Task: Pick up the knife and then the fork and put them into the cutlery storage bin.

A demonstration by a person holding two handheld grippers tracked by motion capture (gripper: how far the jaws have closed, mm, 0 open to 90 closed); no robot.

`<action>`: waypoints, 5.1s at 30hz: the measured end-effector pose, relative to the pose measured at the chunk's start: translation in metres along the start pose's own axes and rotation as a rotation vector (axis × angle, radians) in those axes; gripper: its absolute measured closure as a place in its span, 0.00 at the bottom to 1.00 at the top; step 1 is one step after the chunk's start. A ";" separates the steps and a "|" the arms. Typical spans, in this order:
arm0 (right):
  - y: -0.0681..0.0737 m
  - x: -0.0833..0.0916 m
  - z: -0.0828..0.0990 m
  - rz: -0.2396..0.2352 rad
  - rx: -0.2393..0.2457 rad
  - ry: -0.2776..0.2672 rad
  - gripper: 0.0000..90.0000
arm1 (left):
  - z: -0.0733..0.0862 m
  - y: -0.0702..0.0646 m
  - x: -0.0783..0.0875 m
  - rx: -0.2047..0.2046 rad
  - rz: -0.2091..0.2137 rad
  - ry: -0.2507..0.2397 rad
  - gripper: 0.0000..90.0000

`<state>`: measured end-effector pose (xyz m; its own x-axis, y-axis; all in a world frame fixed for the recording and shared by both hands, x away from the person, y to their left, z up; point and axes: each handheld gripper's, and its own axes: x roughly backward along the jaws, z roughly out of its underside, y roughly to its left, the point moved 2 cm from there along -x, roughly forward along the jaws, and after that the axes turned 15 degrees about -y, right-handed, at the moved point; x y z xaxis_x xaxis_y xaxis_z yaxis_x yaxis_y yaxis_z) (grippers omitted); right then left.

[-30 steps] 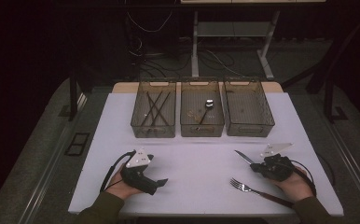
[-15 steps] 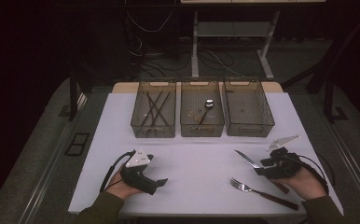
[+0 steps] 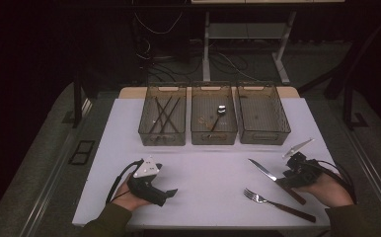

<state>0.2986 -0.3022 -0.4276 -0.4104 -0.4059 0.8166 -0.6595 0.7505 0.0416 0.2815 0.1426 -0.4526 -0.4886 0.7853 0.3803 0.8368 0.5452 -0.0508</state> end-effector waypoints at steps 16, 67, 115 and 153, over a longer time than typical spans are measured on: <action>0.002 -0.016 -0.005 -0.021 0.032 0.155 0.77 | 0.001 0.001 0.001 0.003 0.002 -0.001 0.00; -0.033 0.021 -0.017 0.001 -0.117 -0.499 0.86 | 0.000 0.003 0.004 0.014 -0.014 -0.019 0.00; -0.107 0.007 -0.113 0.261 -0.243 -0.726 0.86 | 0.000 0.002 0.004 0.017 0.000 -0.026 0.00; -0.088 -0.002 -0.093 0.112 -0.153 -0.517 0.57 | 0.000 0.000 0.004 0.018 0.006 -0.023 0.00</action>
<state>0.4165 -0.3189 -0.3794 -0.7541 -0.4938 0.4331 -0.5112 0.8553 0.0851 0.2797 0.1458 -0.4515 -0.4890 0.7950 0.3590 0.8354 0.5452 -0.0694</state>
